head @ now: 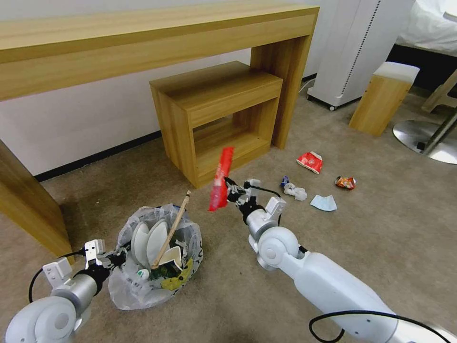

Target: Pick up the trash bin and place the garbage on the floor into it.

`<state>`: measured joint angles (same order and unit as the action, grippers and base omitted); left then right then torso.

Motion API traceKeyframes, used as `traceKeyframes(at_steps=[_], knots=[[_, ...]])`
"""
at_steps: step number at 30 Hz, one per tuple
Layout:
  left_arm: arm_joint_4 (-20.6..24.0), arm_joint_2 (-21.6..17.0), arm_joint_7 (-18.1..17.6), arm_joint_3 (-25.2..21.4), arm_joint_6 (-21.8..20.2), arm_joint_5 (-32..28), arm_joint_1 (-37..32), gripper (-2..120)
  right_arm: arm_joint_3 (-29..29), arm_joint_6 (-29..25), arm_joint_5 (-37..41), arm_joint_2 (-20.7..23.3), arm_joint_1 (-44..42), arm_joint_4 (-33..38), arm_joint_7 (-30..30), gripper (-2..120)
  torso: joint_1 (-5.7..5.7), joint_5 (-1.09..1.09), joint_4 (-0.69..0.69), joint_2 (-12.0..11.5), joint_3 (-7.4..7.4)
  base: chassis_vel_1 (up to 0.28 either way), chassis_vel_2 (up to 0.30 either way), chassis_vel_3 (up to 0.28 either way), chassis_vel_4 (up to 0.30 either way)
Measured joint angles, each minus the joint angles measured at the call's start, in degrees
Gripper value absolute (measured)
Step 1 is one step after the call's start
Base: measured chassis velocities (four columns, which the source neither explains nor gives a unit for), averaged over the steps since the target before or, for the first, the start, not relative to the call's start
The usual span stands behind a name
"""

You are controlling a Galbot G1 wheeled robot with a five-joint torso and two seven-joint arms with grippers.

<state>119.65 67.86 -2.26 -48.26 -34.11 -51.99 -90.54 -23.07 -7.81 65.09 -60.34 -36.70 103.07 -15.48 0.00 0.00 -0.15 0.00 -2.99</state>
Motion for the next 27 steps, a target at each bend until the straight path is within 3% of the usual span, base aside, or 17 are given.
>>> traceKeyframes(at_steps=[4,14,27], knots=[[0.28,0.18,-0.03,0.01,-0.02,0.0,-0.06,0,-2.63,-1.13,-0.05,0.51,0.91,0.39,2.29,0,0.0,0.0,-0.01,0.0,0.0,0.0,0.0,0.0,0.0],[1.94,0.82,-0.27,-0.41,-0.13,-0.28,-0.38,0,-16.3,-4.0,-2.01,-1.86,5.89,-2.34,7.03,0,0.0,0.0,0.0,0.0,0.0,0.0,0.0,0.0,0.0],[2.06,1.07,-0.37,-0.77,-0.12,-0.82,-0.13,0,-23.28,-4.69,-5.96,-1.67,6.43,-7.37,6.99,0,0.0,0.0,-0.01,0.0,0.0,0.0,0.0,0.0,0.0]])
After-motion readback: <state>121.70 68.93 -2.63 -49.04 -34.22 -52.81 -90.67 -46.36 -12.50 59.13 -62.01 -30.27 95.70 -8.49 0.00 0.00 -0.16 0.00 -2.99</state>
